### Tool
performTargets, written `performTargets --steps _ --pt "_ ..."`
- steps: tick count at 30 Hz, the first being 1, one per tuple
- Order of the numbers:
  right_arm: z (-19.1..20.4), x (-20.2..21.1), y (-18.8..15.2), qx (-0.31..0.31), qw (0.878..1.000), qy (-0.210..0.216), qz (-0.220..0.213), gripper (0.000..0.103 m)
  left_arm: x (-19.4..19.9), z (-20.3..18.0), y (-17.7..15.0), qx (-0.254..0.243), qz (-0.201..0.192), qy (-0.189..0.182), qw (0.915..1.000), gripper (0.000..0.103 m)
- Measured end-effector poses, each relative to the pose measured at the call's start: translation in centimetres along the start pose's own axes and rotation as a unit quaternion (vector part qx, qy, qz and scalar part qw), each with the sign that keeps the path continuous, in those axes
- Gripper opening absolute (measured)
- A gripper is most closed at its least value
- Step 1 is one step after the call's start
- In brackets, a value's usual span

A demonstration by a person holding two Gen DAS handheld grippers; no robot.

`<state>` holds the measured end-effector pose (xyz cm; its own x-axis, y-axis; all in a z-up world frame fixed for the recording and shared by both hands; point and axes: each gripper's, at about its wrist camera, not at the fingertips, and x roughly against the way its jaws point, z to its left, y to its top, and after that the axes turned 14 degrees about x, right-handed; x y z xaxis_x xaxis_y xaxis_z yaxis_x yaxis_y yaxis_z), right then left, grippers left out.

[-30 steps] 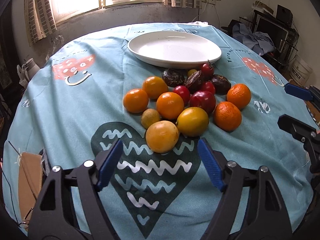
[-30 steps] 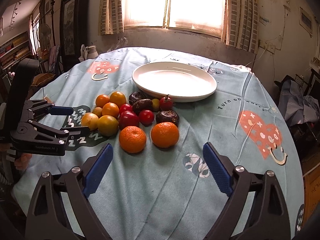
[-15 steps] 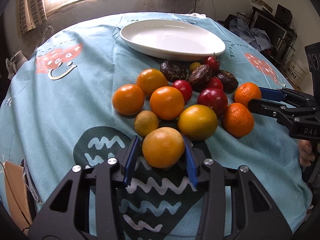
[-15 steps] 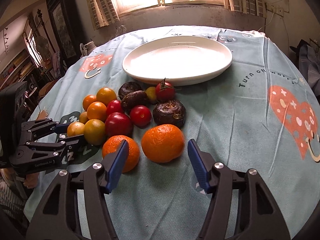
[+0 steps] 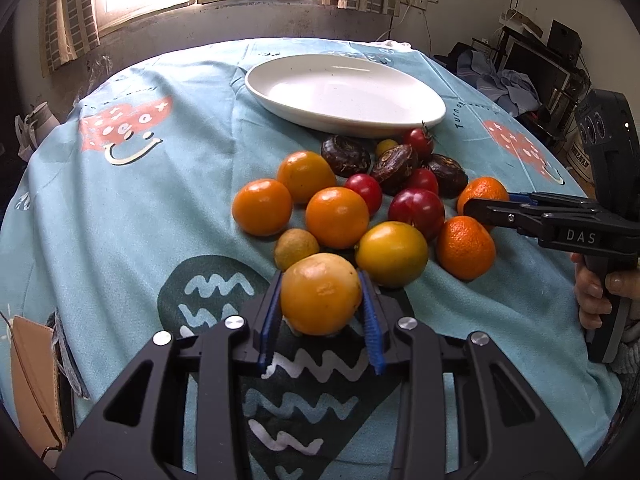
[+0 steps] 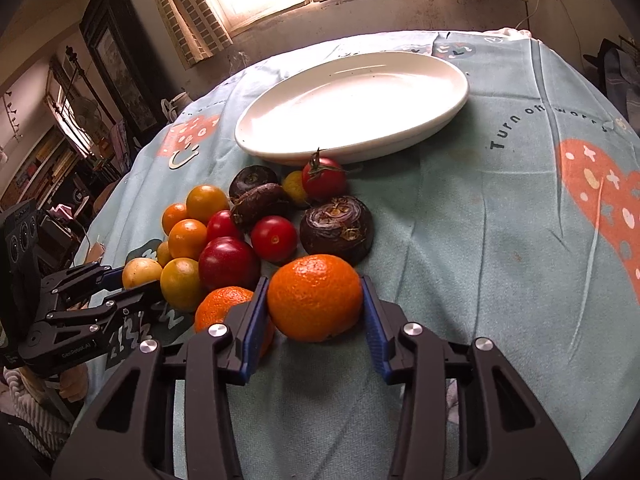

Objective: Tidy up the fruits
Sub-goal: 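Grasp a yellow-orange citrus with the left gripper while the right gripper grasps a mandarin, then carry both fruits over the white plate and open both grippers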

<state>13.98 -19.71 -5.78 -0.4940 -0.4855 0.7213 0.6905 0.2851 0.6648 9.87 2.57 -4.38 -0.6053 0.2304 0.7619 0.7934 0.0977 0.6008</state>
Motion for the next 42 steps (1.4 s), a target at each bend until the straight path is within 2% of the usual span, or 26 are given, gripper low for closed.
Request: performTargets --steps 5,10,14,19,23,24,26,27,30,35,39,42 --pt "-0.5 3.1 1.1 -0.009 0.999 -0.006 -0.044 0.044 1.7 -0.9 1.8 -0.008 -0.02 0.001 0.9998 0.036" --pt "-1.3 4.8 6.1 0.0 0.997 -0.035 -0.076 0.044 1.7 -3.0 8.3 -0.014 -0.061 0.02 0.9978 0.036" --pt "-2.6 2.2 9.2 -0.008 0.996 -0.047 -0.073 0.044 -1.7 -4.5 12.4 -0.006 -0.059 0.022 0.998 0.036" --pt "-4.5 -2.2 10.6 -0.021 0.997 -0.056 -0.054 0.044 -6.7 -4.5 14.3 0.012 -0.034 0.026 0.999 0.037" --pt "-5.3 -4.1 10.6 -0.021 0.997 -0.061 -0.037 0.046 -8.9 -4.0 14.2 0.021 -0.022 0.026 0.9992 0.039" --pt "-5.4 -4.3 10.6 -0.021 0.997 -0.062 -0.034 0.054 -9.2 -4.0 14.1 0.018 -0.02 0.029 0.9992 0.04" --pt "-5.5 -3.8 10.5 -0.017 0.996 -0.073 -0.05 0.065 -9.2 -3.9 13.8 0.015 -0.026 0.035 0.9989 0.06" --pt "-5.4 -3.3 10.6 -0.015 0.995 -0.079 -0.059 0.066 -9.0 -3.8 13.7 0.015 -0.032 0.039 0.9986 0.062" --pt "-4.9 -1.6 10.8 -0.013 0.993 -0.072 -0.087 0.066 -7.7 -3.4 13.7 0.02 -0.04 0.034 0.9984 0.063" --pt "-2.5 3.7 9.2 0.004 0.989 -0.066 -0.135 0.066 -3.2 -1.5 11.9 0.032 -0.073 0.05 0.9956 0.063" --pt "-0.6 5.4 5.8 0.015 0.988 -0.065 -0.14 0.066 -1.1 0.7 8.4 0.046 -0.071 0.067 0.9942 0.064" --pt "0.1 5.0 3.5 0.021 0.99 -0.067 -0.123 0.066 -0.7 1.6 5.8 0.044 -0.062 0.08 0.9939 0.064"
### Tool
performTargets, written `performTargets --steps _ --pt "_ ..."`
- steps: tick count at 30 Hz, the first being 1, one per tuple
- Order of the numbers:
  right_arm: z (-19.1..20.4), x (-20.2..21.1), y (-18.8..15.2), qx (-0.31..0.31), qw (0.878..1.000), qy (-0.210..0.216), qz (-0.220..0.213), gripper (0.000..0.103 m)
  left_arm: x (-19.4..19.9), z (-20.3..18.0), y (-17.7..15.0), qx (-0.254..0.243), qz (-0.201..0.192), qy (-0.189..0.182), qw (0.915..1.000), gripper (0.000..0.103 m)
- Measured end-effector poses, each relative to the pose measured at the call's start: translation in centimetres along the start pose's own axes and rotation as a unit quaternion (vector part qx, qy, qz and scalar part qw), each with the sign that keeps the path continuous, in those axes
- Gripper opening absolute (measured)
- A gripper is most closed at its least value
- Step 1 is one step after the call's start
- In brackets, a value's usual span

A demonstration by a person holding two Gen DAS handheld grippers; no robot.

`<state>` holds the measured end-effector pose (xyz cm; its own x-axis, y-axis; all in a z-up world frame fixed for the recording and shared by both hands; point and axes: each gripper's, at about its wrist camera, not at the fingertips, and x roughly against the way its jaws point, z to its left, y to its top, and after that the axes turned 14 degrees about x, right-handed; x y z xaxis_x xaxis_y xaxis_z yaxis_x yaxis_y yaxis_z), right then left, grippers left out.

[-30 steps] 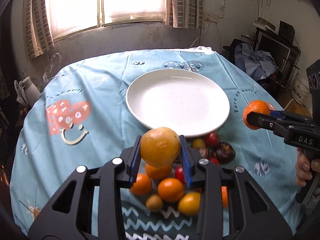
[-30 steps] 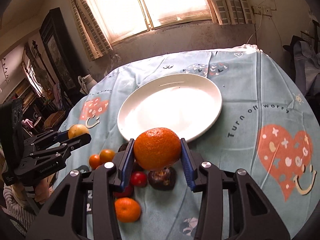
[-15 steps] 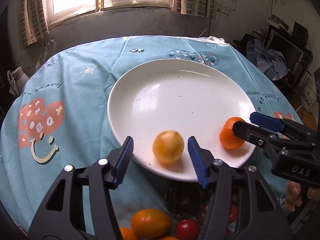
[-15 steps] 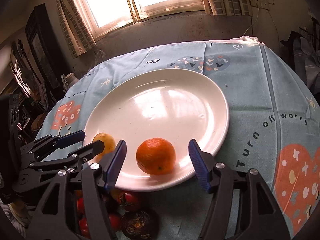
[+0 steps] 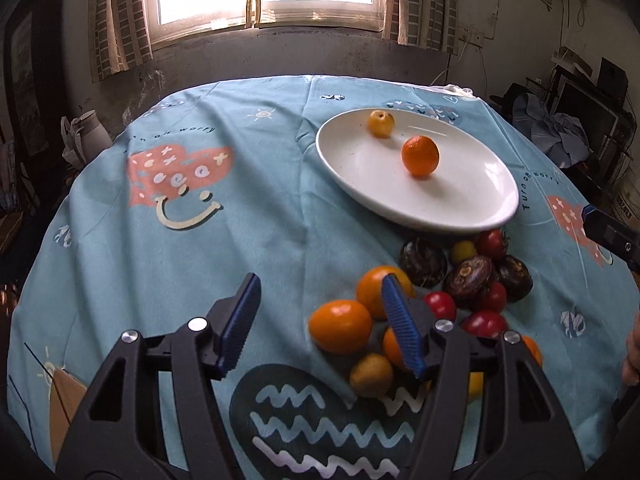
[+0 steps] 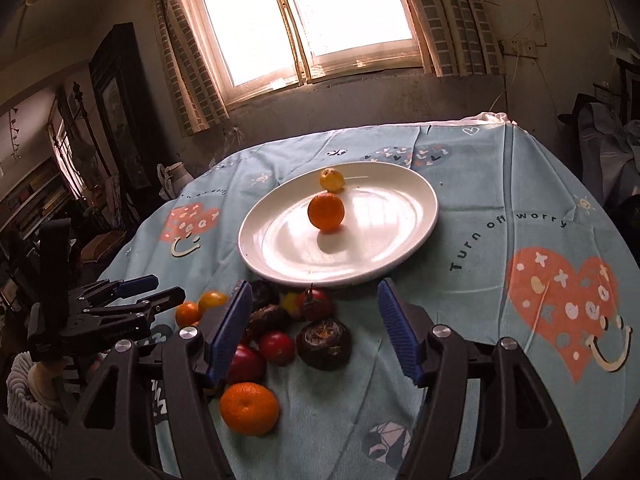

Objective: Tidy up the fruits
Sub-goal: 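Carry both fruits over the white plate and open both grippers, then grasp an orange with the left gripper while the right gripper grasps a dark passion fruit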

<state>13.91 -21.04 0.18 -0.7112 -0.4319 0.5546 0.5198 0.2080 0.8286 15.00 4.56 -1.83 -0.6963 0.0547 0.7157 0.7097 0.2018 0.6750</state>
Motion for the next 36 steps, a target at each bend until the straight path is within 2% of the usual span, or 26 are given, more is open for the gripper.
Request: performTargets --steps 4,7,12,14,17,21,25,27,29,30,31,33,36 --pt "0.2 0.1 -1.8 -0.007 1.0 0.007 0.013 0.066 -0.1 1.0 -1.5 -0.013 -0.004 0.03 0.9995 0.065" --pt "0.3 0.0 -2.1 -0.006 1.0 0.006 0.016 0.066 -0.4 1.6 -1.0 0.0 -0.004 0.017 0.9998 0.065" --pt "0.3 -0.3 -2.4 -0.008 1.0 0.004 0.023 0.066 -1.0 0.8 -1.3 -0.02 0.01 -0.008 0.9997 0.065" --pt "0.3 -0.3 -2.4 -0.009 1.0 0.004 0.023 0.066 -1.6 0.6 -1.3 -0.029 0.013 -0.007 0.9995 0.07" --pt "0.3 -0.3 -2.5 -0.008 1.0 0.002 0.023 0.066 -2.4 0.7 -1.1 -0.034 0.025 -0.019 0.9989 0.071" --pt "-0.2 -0.3 -2.6 -0.015 1.0 -0.005 0.024 0.066 -1.5 2.0 -0.3 -0.039 -0.009 0.002 0.9992 0.071" --pt "-0.5 -0.2 -2.6 -0.021 0.999 -0.009 0.024 0.066 -1.3 2.9 -0.3 -0.019 0.001 -0.015 0.9997 0.071" --pt "-0.4 -0.3 -2.6 -0.02 0.999 -0.008 0.025 0.066 -1.7 1.6 -0.9 -0.046 0.014 -0.027 0.9985 0.068" --pt "-0.4 -0.3 -2.7 -0.021 0.999 -0.008 0.025 0.066 -2.2 0.3 -1.6 -0.076 0.013 -0.017 0.9969 0.066" --pt "-0.4 -0.3 -2.7 -0.021 0.999 -0.007 0.025 0.066 -2.4 0.0 -1.7 -0.082 0.016 -0.019 0.9963 0.058" --pt "-0.3 -0.3 -2.7 -0.021 0.999 -0.007 0.026 0.066 -2.4 0.0 -1.6 -0.08 0.019 -0.027 0.9962 0.054" --pt "-0.3 -0.5 -2.8 -0.022 0.999 -0.005 0.029 0.066 -2.8 0.2 -1.4 -0.068 0.033 -0.052 0.9958 0.039" --pt "-0.4 -0.7 -2.8 -0.024 0.999 -0.003 0.035 0.066 -2.9 0.2 -1.4 -0.068 0.039 -0.066 0.9947 0.037"
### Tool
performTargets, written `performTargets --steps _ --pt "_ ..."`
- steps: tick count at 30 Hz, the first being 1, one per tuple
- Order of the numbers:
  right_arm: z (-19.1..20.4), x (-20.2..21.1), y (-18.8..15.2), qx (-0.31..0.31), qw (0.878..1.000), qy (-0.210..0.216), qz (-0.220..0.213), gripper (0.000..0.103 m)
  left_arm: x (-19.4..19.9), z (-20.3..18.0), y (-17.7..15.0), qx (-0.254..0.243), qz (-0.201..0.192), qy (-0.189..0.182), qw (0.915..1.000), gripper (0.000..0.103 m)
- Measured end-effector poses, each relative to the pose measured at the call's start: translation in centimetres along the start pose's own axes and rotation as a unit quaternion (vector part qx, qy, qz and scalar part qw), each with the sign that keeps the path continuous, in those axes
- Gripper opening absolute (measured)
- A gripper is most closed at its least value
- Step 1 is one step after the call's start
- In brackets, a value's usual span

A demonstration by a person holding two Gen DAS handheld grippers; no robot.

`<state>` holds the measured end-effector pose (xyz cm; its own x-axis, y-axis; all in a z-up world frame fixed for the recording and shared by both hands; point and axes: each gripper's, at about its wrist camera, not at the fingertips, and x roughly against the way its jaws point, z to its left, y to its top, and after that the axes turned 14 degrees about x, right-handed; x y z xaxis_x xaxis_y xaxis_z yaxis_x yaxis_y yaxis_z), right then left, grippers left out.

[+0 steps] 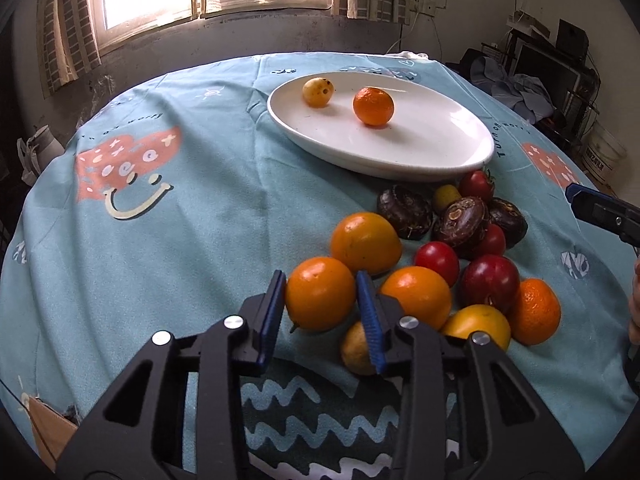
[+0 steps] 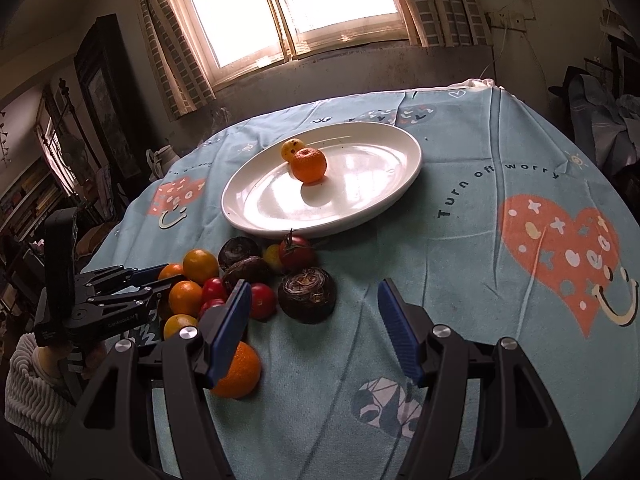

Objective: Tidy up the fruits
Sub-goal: 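Grasp an orange with the left gripper while the right gripper grasps a dark passion fruit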

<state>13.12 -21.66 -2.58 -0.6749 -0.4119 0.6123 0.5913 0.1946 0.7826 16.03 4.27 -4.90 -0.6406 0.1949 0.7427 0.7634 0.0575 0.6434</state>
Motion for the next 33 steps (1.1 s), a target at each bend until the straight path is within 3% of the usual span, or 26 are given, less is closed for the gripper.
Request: performTargets --steps 5,11,20,23,27,33 --pt "-0.5 -1.0 -0.2 -0.004 1.0 0.003 0.021 0.065 -0.1 0.2 0.0 0.004 0.009 -0.016 0.9998 0.037" --pt "-0.3 -3.3 -0.6 0.006 0.998 0.007 0.058 0.055 0.6 0.6 -0.4 0.008 0.0 0.03 0.9995 0.036" --pt "1.1 -7.7 1.0 0.052 0.994 -0.005 0.101 0.054 0.6 0.7 -0.5 0.01 -0.004 0.035 0.9993 0.037" --pt "1.1 -7.5 0.9 0.055 0.994 0.002 0.098 0.045 0.6 0.6 -0.5 0.013 -0.007 0.034 0.9993 0.036" --pt "1.3 -6.1 0.6 0.064 0.994 -0.002 0.089 0.044 1.6 0.5 -0.3 0.02 -0.025 0.028 0.9991 0.036" --pt "0.0 -1.3 2.5 0.039 0.999 -0.015 0.011 0.044 3.4 -1.7 3.2 0.016 -0.06 0.012 0.998 0.036"
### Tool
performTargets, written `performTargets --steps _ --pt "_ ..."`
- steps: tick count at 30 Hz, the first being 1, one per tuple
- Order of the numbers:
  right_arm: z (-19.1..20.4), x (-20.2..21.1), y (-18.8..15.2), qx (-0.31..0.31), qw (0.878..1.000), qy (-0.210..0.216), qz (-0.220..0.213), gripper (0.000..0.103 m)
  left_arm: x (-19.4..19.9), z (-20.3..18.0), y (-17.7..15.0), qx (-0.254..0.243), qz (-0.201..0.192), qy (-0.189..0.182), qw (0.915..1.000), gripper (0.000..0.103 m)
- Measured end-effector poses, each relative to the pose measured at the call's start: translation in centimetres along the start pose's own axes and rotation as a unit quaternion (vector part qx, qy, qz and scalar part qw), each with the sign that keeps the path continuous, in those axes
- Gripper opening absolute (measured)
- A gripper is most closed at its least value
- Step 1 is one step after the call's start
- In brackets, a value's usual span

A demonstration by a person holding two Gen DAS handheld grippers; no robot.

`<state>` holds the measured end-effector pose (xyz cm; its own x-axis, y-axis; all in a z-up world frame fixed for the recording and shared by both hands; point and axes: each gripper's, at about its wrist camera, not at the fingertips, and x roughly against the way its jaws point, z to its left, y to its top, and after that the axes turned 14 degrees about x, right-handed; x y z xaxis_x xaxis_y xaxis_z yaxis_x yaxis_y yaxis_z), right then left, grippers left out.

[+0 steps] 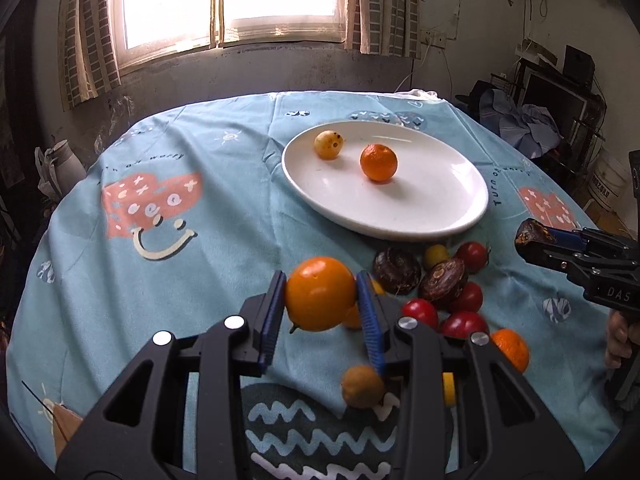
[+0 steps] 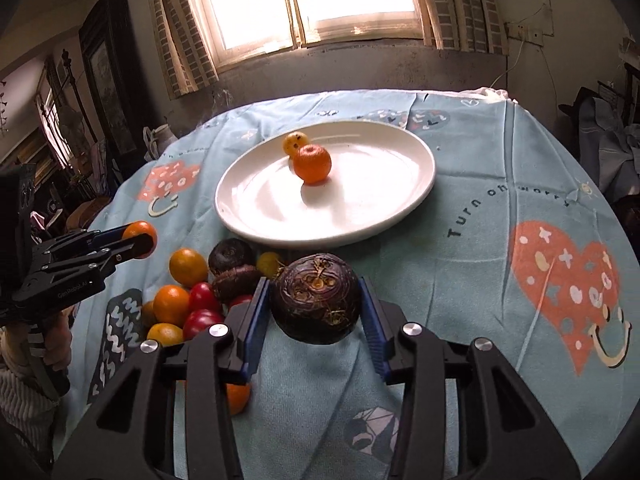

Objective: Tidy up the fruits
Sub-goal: 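Grasp an orange with the left gripper while the right gripper grasps a dark passion fruit, then lower both held fruits onto the white plate and open both grippers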

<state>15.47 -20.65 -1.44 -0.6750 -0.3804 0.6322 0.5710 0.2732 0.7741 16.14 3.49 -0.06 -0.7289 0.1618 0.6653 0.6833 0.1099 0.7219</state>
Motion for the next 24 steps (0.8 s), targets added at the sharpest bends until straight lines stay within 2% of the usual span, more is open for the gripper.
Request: performTargets --steps 3,6,11,13,14,15,18,24 --pt "-1.1 -0.2 2.6 -0.005 1.0 -0.013 -0.014 0.044 -1.3 -2.4 2.9 -0.011 -0.003 -0.004 0.9999 0.036" --pt "-2.2 -2.4 4.9 -0.016 1.0 -0.012 -0.008 0.044 -3.5 -4.2 4.8 -0.012 0.001 -0.01 0.9999 0.036" --pt "-3.3 -7.6 6.0 -0.039 0.999 0.007 0.016 0.045 -8.2 -5.0 5.5 0.007 0.033 -0.015 0.9993 0.037" --pt "-3.6 -8.5 5.8 -0.05 0.999 0.007 0.014 0.055 -9.4 -4.8 5.1 0.012 0.044 -0.013 0.9989 0.037" --pt "-3.6 -8.5 5.7 -0.049 0.999 0.003 0.013 0.065 -9.7 -4.6 4.8 0.012 0.047 -0.01 0.9988 0.037" --pt "-3.6 -8.2 5.7 -0.043 0.999 -0.001 0.009 0.065 -9.9 -4.4 4.6 0.011 0.051 -0.008 0.9986 0.04" --pt "-3.9 -6.2 5.7 -0.046 0.999 -0.003 -0.016 0.065 -8.8 -3.5 4.5 0.018 0.035 -0.003 0.9992 0.056" --pt "-2.7 -1.2 3.6 -0.044 0.998 0.009 -0.047 0.065 -3.7 -0.8 2.8 0.027 0.0 0.003 0.9996 0.058"
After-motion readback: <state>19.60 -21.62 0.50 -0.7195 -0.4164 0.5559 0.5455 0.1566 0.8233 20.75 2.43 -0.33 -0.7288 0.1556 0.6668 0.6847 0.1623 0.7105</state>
